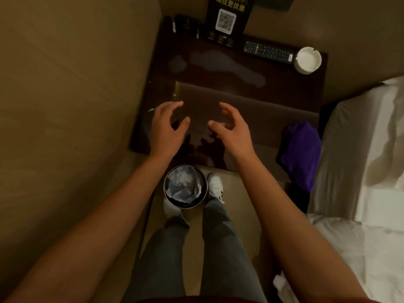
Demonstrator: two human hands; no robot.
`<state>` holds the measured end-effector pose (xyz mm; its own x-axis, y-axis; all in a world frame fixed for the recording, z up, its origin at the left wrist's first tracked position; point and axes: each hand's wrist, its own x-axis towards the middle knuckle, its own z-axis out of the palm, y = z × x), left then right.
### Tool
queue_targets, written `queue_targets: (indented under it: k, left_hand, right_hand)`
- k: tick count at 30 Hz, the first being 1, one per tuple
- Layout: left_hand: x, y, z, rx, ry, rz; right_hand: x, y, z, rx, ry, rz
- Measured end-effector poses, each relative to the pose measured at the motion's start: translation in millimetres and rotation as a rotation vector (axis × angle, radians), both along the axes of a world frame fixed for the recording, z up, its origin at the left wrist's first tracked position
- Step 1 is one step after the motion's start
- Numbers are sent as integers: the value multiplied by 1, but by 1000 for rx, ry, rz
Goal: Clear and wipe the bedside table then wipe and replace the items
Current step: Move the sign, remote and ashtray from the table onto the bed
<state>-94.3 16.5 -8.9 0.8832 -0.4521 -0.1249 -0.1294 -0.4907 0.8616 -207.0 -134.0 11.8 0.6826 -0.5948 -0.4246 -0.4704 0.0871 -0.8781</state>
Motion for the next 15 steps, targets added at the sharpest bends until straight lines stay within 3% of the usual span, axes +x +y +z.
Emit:
queue_targets:
  k: [15]
  left_hand:
    - [21, -24, -20, 76, 9, 89]
  right_hand:
    - [22, -61, -15, 18, 34, 82]
